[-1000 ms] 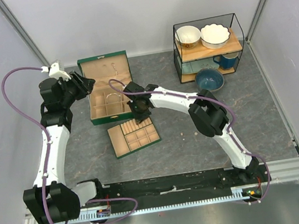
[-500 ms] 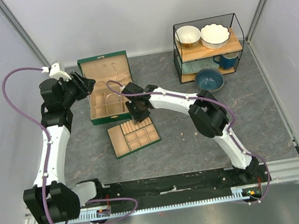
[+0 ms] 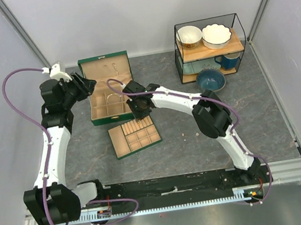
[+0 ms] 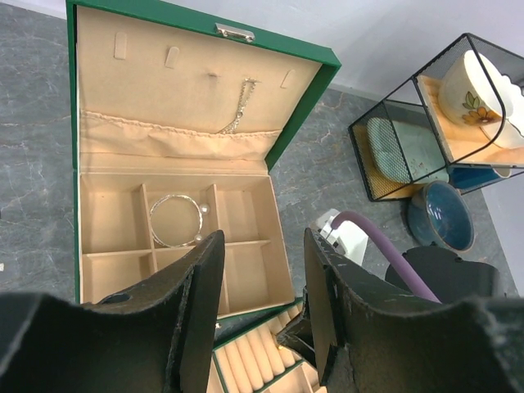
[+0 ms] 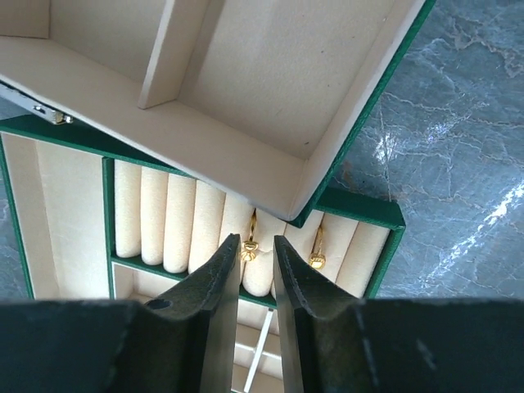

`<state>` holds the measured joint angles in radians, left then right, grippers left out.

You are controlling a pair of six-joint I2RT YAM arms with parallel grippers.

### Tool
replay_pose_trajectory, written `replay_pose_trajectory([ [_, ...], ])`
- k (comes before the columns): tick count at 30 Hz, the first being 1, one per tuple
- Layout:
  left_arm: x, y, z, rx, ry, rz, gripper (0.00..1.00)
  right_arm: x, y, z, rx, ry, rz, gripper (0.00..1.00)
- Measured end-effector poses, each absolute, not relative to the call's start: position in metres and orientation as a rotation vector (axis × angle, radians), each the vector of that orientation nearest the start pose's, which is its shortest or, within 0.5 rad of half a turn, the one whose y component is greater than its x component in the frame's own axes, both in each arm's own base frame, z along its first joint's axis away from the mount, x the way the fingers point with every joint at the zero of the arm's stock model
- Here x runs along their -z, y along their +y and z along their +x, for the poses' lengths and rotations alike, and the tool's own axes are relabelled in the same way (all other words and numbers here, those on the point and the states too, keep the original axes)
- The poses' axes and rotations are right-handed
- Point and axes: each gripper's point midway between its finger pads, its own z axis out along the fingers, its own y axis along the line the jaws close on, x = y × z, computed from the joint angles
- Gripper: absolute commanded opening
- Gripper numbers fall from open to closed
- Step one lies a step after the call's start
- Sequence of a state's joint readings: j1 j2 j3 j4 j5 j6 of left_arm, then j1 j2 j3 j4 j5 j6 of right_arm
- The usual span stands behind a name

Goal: Organize the mixed jewelry

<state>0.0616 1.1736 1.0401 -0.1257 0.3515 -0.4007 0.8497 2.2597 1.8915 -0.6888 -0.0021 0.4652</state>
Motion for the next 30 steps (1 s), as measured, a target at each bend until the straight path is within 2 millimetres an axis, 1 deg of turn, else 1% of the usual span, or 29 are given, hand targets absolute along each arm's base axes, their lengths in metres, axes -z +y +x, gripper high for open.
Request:
replay_pose_trajectory([
  [3,-0.288,-0.052,0.388,0.559,1.839,-0.175,0.51,-0.055,0.409,0.336,-0.437,2.636,-0.530,0.32],
  [5,-0.289,-0.052,0.387,0.561,1.836,-0.173,0.51,-0.061,0.409,0.337,-0.437,2.620,-0.541,0.36],
  [8,-0.290,-0.055,0.386,0.573,1.836,-0.162,0.52,-0.072,0.407,0.340,-0.424,2.582,-0.574,0.41],
  [11,-0.292,-0.058,0.384,0.591,1.835,-0.144,0.52,-0.084,0.404,0.343,-0.413,2.535,-0.638,0.43],
  [14,-0.293,-0.064,0.381,0.619,1.838,-0.100,0.54,-0.104,0.399,0.347,-0.405,2.466,-0.717,0.46],
  [16,-0.292,-0.069,0.378,0.638,1.841,-0.060,0.55,-0.123,0.392,0.350,-0.392,2.403,-0.769,0.47],
  [19,-0.293,-0.078,0.373,0.672,1.841,0.018,0.57,-0.148,0.366,0.346,-0.356,2.338,-0.821,0.50],
  [20,-0.293,-0.080,0.371,0.682,1.840,0.043,0.58,-0.154,0.354,0.343,-0.339,2.321,-0.842,0.58],
  [22,-0.293,-0.086,0.366,0.700,1.840,0.094,0.59,-0.161,0.325,0.337,-0.302,2.301,-0.867,0.64],
  [24,-0.295,-0.091,0.359,0.717,1.836,0.149,0.60,-0.161,0.292,0.332,-0.255,2.306,-0.886,0.70],
  [25,-0.295,-0.094,0.355,0.725,1.834,0.177,0.64,-0.160,0.274,0.331,-0.228,2.311,-0.890,0.71],
  [26,-0.296,-0.098,0.351,0.735,1.831,0.207,0.73,-0.158,0.258,0.329,-0.201,2.322,-0.898,0.72],
  [28,-0.296,-0.103,0.346,0.748,1.828,0.256,0.78,-0.151,0.230,0.326,-0.145,2.336,-0.918,0.73],
  [30,-0.295,-0.107,0.341,0.760,1.825,0.298,0.81,-0.139,0.206,0.313,-0.094,2.362,-0.963,0.73],
])
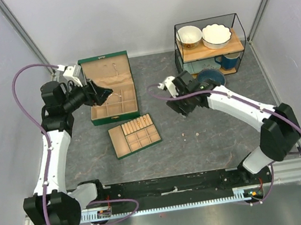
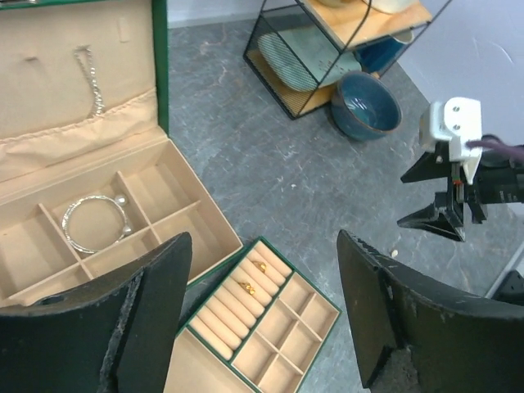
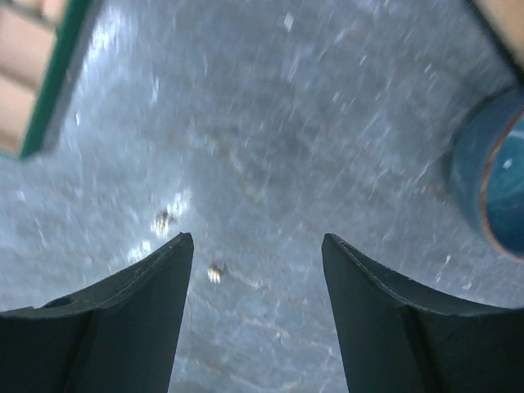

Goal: Organize the mixed jewelry

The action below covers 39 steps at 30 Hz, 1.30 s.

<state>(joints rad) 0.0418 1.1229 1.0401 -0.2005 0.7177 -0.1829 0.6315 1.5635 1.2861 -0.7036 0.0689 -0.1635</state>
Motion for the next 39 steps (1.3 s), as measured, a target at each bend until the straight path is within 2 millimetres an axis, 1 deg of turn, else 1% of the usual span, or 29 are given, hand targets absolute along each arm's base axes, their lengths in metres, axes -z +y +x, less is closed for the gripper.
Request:
replay_pose_trajectory([
  [1,-0.294,-0.109,0.339,0.767,1.826,0.316,0.88,-0.132,0.198,0.304,-0.083,2.375,-0.994,0.73],
  [2,-0.293,-0.111,0.337,0.773,1.828,0.332,0.91,-0.126,0.192,0.294,-0.076,2.389,-1.024,0.74],
  [5,-0.290,-0.112,0.334,0.777,1.834,0.355,0.92,-0.105,0.180,0.269,-0.078,2.431,-1.097,0.74],
  [8,-0.287,-0.112,0.332,0.774,1.840,0.362,0.92,-0.089,0.174,0.255,-0.086,2.468,-1.133,0.72],
  [10,-0.286,-0.112,0.331,0.771,1.840,0.365,0.92,-0.081,0.174,0.248,-0.108,2.484,-1.146,0.71],
  [14,-0.288,-0.112,0.329,0.765,1.834,0.370,0.92,-0.075,0.184,0.246,-0.189,2.480,-1.151,0.67],
  [17,-0.289,-0.111,0.327,0.757,1.828,0.376,0.92,-0.071,0.194,0.247,-0.244,2.470,-1.164,0.67],
  [25,-0.282,-0.111,0.324,0.751,1.835,0.388,0.92,-0.058,0.211,0.243,-0.366,2.451,-1.248,0.63],
  [32,-0.281,-0.111,0.324,0.747,1.835,0.396,0.92,-0.044,0.215,0.238,-0.413,2.448,-1.310,0.62],
  [39,-0.281,-0.111,0.324,0.747,1.835,0.396,0.92,-0.035,0.214,0.235,-0.415,2.450,-1.330,0.56],
])
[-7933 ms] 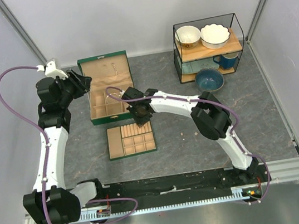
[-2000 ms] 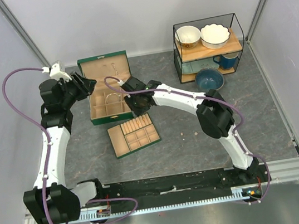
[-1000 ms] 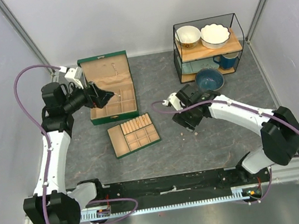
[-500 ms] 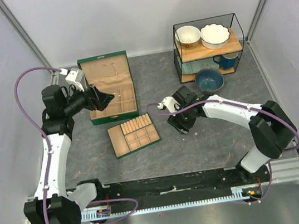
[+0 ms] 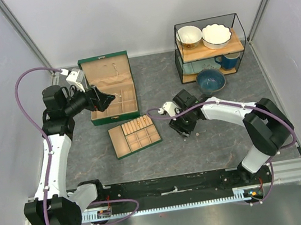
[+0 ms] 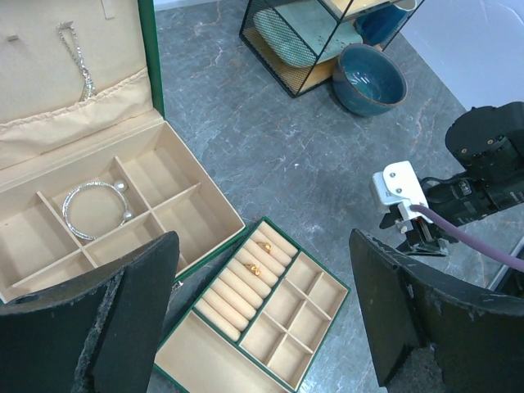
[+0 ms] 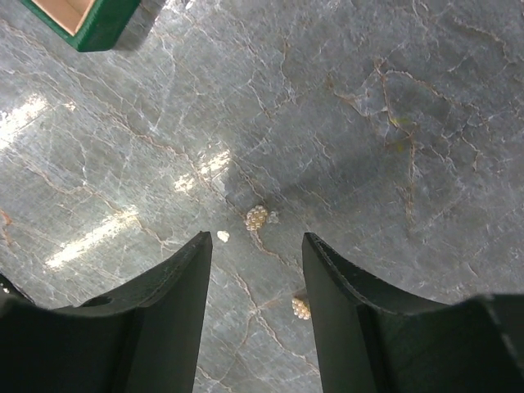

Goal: Organize the mixed jewelry

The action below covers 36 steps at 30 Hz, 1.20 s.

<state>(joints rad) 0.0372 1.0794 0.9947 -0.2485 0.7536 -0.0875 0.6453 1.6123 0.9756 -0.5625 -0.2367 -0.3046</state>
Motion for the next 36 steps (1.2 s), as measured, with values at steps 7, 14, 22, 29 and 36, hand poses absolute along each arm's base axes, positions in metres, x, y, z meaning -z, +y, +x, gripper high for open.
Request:
replay_pose_trajectory([
  [7,-0.281,-0.111,0.324,0.747,1.835,0.395,0.92,-0.029,0.217,0.237,-0.417,2.442,-1.340,0.53],
  [14,-0.281,-0.111,0.324,0.747,1.835,0.395,0.92,-0.023,0.221,0.232,-0.416,2.446,-1.372,0.49],
  [22,-0.280,-0.111,0.324,0.747,1.837,0.395,0.92,-0.019,0.221,0.231,-0.395,2.453,-1.384,0.46],
  [29,-0.279,-0.111,0.324,0.748,1.839,0.394,0.92,-0.018,0.220,0.233,-0.371,2.451,-1.381,0.43],
  [36,-0.278,-0.111,0.323,0.749,1.841,0.393,0.92,-0.017,0.218,0.235,-0.337,2.450,-1.380,0.39],
])
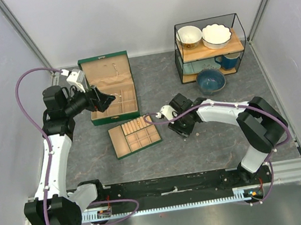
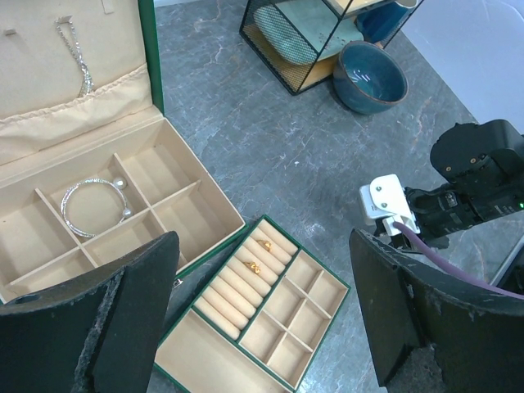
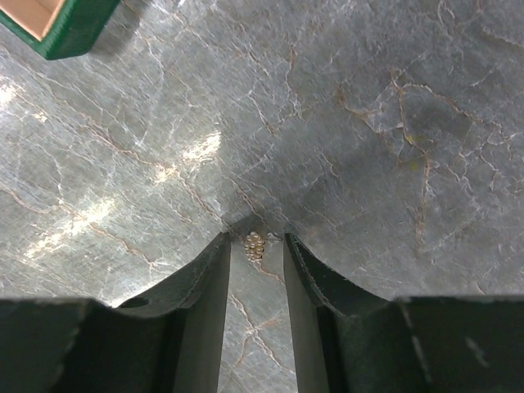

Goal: Organize the mixed jewelry

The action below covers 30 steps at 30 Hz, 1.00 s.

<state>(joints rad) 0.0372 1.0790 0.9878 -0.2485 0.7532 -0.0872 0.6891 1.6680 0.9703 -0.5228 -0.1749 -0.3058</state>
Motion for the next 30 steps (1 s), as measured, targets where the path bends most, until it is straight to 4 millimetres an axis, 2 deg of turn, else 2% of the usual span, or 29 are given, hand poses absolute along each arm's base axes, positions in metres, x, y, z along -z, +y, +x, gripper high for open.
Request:
replay_pose_trajectory([
  [21,-0.277,-0.111,0.323,0.749,1.842,0.393,0.92,-0.016,0.217,0.234,-0.291,2.450,-1.379,0.28],
  [30,-0.277,-0.111,0.323,0.750,1.842,0.393,0.92,-0.026,0.217,0.231,-0.290,2.449,-1.383,0.25],
])
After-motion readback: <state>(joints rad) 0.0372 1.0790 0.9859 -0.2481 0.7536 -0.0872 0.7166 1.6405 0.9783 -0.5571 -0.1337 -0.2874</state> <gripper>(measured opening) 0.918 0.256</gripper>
